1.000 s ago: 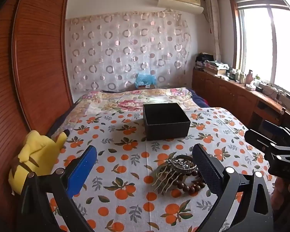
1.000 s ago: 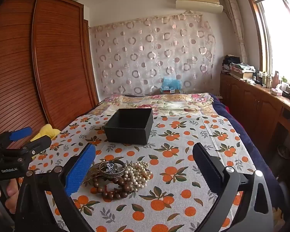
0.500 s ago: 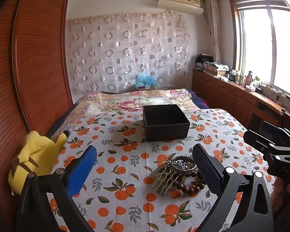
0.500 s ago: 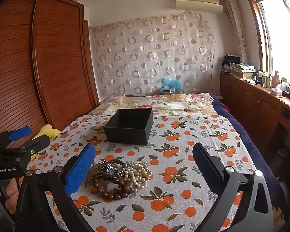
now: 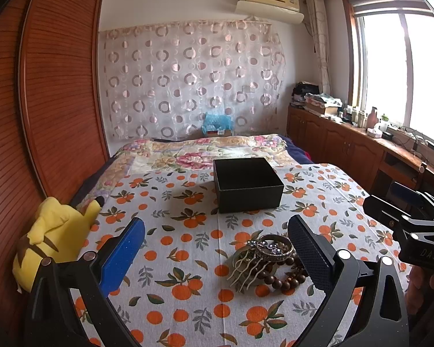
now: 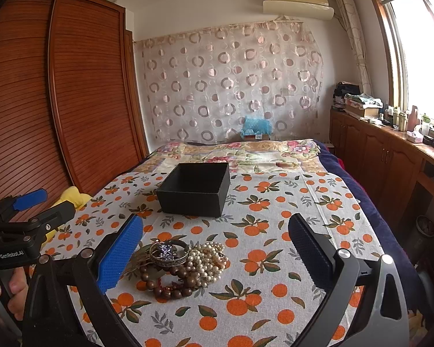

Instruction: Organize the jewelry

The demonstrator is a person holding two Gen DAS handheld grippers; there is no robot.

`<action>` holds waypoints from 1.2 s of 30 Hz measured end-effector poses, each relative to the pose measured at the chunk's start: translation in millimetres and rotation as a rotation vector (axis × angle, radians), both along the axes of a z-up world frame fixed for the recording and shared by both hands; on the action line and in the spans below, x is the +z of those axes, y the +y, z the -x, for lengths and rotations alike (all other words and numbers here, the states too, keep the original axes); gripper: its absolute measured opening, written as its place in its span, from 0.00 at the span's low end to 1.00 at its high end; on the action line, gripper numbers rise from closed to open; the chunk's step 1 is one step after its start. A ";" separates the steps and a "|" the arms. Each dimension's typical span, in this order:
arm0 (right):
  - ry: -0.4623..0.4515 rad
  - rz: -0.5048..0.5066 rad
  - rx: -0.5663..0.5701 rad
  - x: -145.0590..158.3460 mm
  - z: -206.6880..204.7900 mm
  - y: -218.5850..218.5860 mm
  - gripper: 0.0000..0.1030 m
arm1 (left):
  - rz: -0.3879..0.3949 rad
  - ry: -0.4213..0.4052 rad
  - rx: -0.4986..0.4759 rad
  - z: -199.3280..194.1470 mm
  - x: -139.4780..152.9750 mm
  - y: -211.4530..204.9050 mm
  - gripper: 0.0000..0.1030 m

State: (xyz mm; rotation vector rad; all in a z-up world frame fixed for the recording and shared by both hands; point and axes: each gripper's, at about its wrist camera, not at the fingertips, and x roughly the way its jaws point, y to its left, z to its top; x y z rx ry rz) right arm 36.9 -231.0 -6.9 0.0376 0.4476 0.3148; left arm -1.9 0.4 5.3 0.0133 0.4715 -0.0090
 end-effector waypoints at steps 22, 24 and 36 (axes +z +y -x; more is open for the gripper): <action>-0.004 -0.002 -0.001 0.9 1.4 0.9 0.98 | -0.002 -0.006 -0.001 1.2 1.5 -0.3 0.93; -0.004 -0.001 -0.001 1.2 1.7 0.7 0.98 | -0.002 -0.006 0.000 1.2 1.7 -0.3 0.93; -0.005 -0.003 0.000 1.0 1.8 0.4 0.98 | -0.002 -0.009 -0.001 1.8 1.2 -0.4 0.93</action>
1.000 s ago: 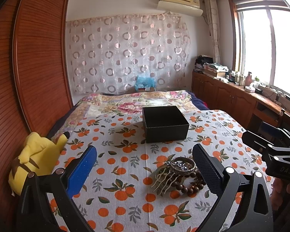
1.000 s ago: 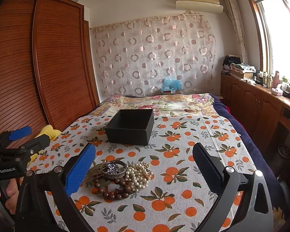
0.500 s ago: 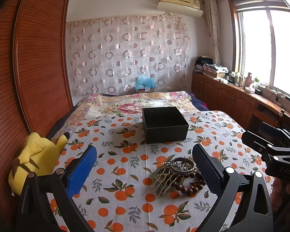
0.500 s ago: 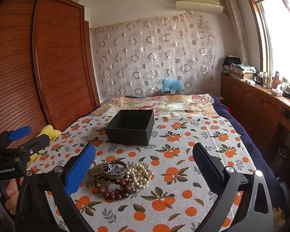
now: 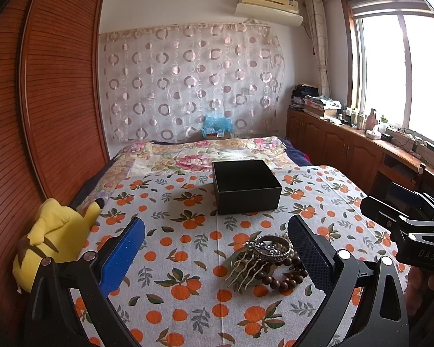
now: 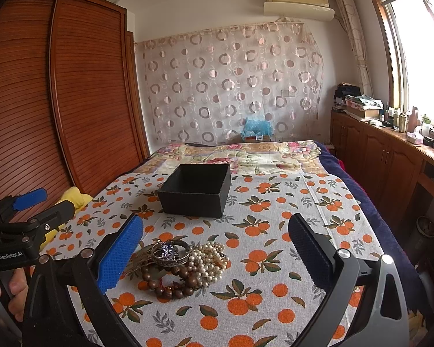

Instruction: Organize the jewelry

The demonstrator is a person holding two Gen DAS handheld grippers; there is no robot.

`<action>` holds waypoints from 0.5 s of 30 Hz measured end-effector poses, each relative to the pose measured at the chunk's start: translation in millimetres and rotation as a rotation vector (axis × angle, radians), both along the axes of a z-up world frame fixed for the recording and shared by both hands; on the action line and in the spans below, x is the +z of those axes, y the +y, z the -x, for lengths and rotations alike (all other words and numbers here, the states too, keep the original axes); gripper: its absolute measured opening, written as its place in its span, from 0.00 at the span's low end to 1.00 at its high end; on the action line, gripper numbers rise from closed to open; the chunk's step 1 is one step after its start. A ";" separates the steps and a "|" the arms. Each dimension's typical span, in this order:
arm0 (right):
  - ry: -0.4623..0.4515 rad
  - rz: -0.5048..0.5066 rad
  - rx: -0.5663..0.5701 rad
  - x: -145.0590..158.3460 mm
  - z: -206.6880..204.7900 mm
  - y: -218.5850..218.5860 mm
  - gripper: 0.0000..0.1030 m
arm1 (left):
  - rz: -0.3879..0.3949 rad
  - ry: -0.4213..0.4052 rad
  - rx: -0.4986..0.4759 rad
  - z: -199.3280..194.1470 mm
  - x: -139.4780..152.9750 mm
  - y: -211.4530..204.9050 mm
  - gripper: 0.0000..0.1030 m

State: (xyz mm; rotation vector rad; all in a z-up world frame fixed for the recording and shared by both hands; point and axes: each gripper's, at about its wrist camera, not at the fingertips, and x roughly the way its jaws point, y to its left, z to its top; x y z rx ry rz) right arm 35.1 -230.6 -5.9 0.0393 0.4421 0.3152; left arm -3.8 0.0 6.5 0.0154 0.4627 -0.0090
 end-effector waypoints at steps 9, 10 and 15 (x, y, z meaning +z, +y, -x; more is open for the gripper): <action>0.000 0.000 0.000 -1.0 -0.3 -0.2 0.98 | -0.001 -0.001 0.000 0.6 0.4 -0.3 0.93; 0.000 0.000 0.000 -1.3 -0.3 -0.4 0.98 | -0.001 -0.002 0.000 0.4 -0.4 -0.2 0.93; 0.000 0.001 0.000 -1.2 -1.4 1.9 0.98 | 0.000 -0.002 0.001 0.8 -0.3 -0.1 0.93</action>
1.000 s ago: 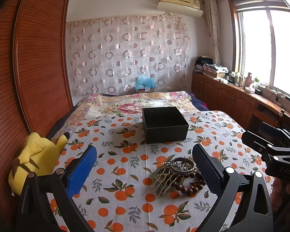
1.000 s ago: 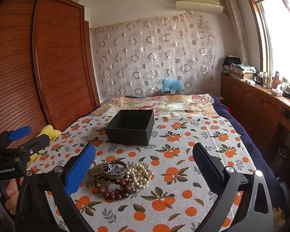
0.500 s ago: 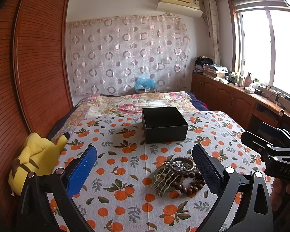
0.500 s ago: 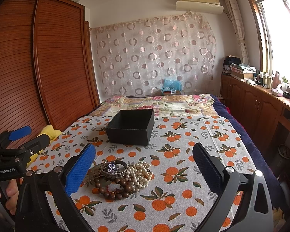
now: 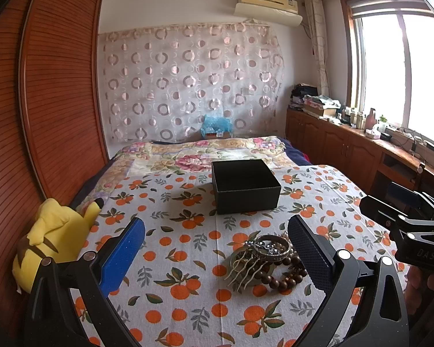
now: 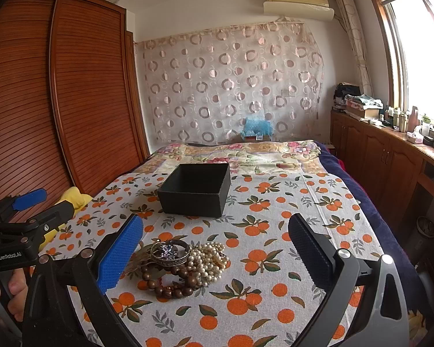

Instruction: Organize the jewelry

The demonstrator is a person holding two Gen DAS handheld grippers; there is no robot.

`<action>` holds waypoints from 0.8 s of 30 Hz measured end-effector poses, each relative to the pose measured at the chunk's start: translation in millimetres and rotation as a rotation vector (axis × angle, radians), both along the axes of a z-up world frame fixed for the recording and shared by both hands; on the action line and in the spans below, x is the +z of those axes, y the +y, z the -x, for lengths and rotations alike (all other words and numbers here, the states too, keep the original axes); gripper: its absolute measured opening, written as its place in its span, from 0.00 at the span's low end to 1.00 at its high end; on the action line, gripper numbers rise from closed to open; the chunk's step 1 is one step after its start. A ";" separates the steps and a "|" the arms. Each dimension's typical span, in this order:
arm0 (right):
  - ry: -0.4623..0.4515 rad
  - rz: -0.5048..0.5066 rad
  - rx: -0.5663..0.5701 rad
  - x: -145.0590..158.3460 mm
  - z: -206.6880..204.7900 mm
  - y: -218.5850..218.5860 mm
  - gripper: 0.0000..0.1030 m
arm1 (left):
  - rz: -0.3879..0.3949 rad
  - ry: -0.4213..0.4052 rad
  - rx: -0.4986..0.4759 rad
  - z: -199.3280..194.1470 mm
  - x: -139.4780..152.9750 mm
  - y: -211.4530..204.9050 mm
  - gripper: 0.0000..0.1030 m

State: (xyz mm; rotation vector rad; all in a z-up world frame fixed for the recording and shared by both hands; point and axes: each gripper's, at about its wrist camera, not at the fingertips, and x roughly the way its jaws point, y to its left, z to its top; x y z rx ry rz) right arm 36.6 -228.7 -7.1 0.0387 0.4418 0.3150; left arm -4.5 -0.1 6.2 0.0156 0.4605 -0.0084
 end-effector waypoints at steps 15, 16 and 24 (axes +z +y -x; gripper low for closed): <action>0.046 -0.010 0.106 -10.9 -7.4 1.6 0.98 | -0.001 0.094 -0.016 -17.0 -14.7 6.2 0.93; 0.058 -0.004 0.122 -14.0 -9.9 3.4 0.98 | -0.001 0.104 -0.018 -20.1 -18.9 8.8 0.93; 0.152 0.066 0.266 -37.6 -31.1 30.1 0.89 | 0.006 0.173 -0.043 -34.3 -42.1 20.4 0.93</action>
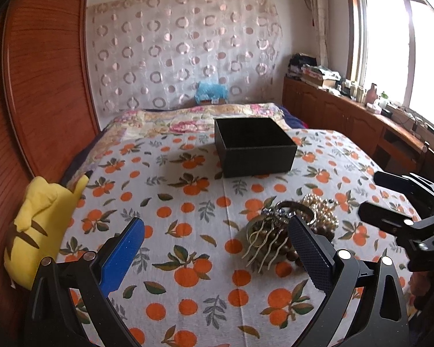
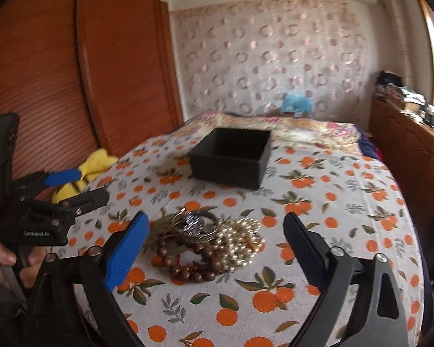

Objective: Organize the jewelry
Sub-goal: 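Grasp the silver bangle with the right tool while the left tool grasps the rhinestone hair comb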

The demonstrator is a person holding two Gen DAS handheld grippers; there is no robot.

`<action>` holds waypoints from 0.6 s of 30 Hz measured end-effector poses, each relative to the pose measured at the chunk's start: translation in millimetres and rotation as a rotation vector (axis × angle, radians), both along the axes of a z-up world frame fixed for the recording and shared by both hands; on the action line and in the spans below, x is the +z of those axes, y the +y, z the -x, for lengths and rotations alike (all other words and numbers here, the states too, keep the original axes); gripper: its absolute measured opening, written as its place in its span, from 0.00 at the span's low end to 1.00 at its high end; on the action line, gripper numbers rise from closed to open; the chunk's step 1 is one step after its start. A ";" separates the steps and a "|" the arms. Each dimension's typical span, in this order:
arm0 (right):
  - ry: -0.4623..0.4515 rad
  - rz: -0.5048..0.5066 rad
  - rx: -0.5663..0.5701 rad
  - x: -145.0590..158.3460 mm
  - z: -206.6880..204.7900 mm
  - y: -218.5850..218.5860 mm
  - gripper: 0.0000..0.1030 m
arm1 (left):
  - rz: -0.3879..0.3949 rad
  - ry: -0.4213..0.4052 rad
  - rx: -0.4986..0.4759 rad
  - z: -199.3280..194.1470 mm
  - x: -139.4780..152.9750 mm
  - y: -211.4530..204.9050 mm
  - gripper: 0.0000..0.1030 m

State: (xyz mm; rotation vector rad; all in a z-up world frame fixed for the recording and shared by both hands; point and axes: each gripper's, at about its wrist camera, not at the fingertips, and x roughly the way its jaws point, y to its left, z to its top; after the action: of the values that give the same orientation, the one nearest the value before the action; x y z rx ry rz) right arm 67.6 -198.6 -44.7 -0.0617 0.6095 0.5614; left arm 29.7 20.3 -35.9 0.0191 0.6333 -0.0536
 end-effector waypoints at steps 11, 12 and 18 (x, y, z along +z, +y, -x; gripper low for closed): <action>0.100 0.096 0.182 -27.6 -40.5 43.8 0.72 | 0.013 0.103 -0.041 -14.2 -28.8 12.9 0.93; 0.107 0.104 0.190 -29.3 -44.5 46.3 0.72 | 0.008 0.114 -0.043 -15.5 -33.2 14.0 0.93; 0.168 0.165 0.238 -43.9 -66.1 60.7 0.72 | 0.019 0.151 -0.049 -17.4 -44.6 17.5 0.93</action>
State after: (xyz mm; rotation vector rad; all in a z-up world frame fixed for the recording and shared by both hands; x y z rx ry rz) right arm 133.7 -137.8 -88.6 -0.2471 0.8177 0.7507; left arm 47.1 37.8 -80.5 0.0123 0.7834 -0.1087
